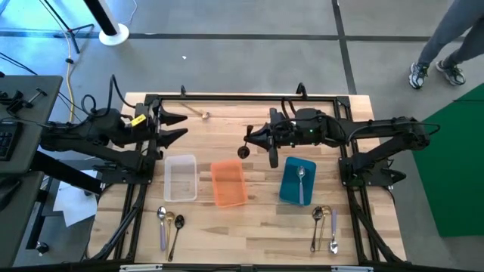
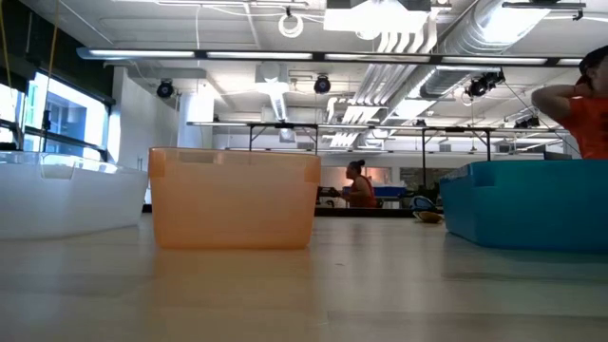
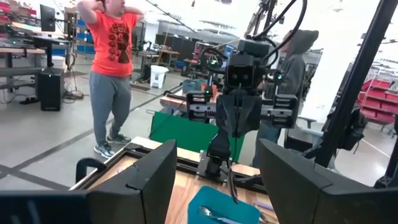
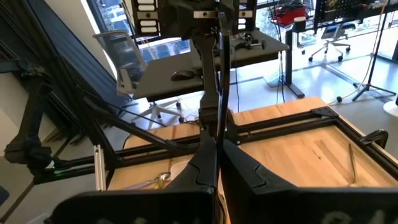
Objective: Sort silverware by color (type)
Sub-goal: Put the top left black spoon into the orange bin
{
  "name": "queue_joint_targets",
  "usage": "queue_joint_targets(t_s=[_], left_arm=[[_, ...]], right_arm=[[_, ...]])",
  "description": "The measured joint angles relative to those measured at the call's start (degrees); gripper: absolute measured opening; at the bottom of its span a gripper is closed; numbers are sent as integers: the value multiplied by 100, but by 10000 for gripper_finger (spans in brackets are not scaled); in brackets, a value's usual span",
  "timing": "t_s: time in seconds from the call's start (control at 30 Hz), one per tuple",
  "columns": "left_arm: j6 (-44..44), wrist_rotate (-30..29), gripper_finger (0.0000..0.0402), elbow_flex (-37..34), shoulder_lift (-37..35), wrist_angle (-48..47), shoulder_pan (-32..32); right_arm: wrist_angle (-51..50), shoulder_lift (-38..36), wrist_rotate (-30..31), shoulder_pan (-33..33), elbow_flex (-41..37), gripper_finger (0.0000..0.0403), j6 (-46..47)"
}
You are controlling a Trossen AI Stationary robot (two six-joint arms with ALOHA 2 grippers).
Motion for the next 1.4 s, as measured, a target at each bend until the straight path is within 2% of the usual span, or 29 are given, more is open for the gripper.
queue_joint_targets(t_s=[0.27, 0.37, 0.5, 0.7, 0.8, 1.1, 1.4], left_arm=[[110, -2, 211, 0, 13, -2, 0], [112, -13, 211, 0, 24, -2, 0], [112, -26, 211, 0, 52, 2, 0], [112, -31, 211, 0, 106, 4, 2], [111, -33, 211, 0, 119, -5, 2], [106, -33, 211, 0, 122, 11, 2], [106, -31, 211, 0, 122, 22, 2]], right_arm=[[-2, 0, 1, 0, -1, 0, 52], [84, 90, 0, 0, 4, 0, 350], [-124, 570, -257, 36, 365, 0, 660], [-1353, 1603, -330, 47, 1377, 0, 892], [-1626, 2031, -319, 5, 1699, 0, 1182], [-1671, 2880, -593, -120, 1795, 0, 2173], [-1677, 3333, -535, -120, 1795, 0, 2451]])
